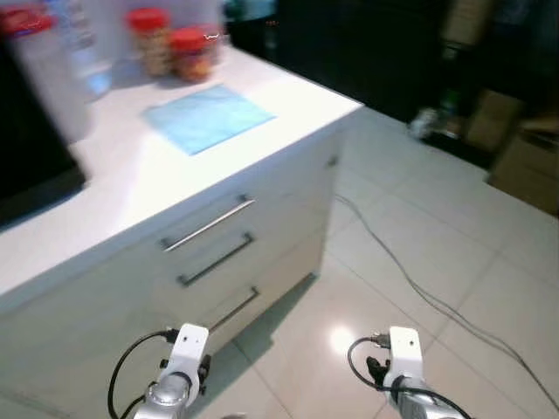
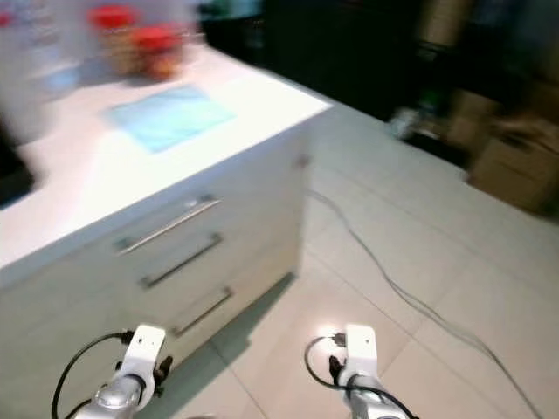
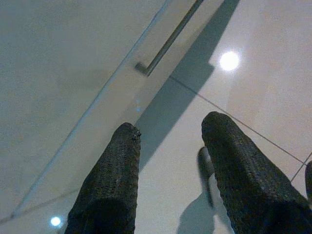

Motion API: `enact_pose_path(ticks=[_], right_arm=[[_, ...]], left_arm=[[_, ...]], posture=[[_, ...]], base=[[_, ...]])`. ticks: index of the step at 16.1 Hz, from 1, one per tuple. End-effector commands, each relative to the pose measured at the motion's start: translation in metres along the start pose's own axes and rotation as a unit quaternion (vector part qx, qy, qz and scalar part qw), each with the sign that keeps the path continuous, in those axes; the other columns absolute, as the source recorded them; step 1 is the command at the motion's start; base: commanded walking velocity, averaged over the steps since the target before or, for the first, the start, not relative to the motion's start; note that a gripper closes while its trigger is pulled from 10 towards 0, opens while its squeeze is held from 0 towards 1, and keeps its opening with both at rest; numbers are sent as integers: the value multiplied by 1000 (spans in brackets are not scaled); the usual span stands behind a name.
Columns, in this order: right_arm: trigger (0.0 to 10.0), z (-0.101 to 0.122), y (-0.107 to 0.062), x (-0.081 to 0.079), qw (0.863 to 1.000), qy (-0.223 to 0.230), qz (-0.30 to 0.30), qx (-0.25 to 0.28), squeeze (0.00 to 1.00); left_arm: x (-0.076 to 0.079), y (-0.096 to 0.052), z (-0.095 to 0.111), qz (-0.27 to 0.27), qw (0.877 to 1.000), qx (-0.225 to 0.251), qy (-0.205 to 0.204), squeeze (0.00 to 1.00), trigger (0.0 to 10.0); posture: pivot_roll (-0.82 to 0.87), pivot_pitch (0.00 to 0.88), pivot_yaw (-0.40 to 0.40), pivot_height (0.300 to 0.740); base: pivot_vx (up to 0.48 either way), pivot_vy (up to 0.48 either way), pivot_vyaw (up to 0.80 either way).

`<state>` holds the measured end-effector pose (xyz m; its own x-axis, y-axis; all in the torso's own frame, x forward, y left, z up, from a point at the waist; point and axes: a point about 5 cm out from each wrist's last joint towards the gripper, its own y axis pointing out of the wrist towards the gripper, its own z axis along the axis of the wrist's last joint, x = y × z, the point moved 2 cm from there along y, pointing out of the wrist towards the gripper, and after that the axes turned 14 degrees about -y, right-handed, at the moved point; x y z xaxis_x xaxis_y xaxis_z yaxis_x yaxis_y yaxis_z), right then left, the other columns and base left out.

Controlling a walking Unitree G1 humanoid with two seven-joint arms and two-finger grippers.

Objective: Kitchen organization

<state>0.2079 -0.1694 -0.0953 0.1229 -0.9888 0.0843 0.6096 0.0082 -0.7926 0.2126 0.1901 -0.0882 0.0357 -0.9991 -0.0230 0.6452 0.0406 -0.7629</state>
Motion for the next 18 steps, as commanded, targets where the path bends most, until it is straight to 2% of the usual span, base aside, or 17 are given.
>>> enact_pose_path(ticks=[1, 11, 18], right_arm=[[10000, 4, 1, -8, 1000, 0, 12, -1, 0], [10000, 5, 1, -8, 1000, -3, 17, 1, 0], [10000, 6, 1, -7, 1000, -8, 21, 2, 0]], left_arm=[[-3, 0, 0, 3, 1000, -1, 7, 0, 10000], [9, 1, 8, -13, 1000, 6, 10, 0, 10000], [10, 1, 7, -14, 1000, 4, 8, 0, 10000]], posture=[[-16, 19, 5, 740], [-14, 22, 2, 740], [-10, 23, -3, 740]], base=[[0, 0, 800], [0, 0, 800], [0, 0, 800]])
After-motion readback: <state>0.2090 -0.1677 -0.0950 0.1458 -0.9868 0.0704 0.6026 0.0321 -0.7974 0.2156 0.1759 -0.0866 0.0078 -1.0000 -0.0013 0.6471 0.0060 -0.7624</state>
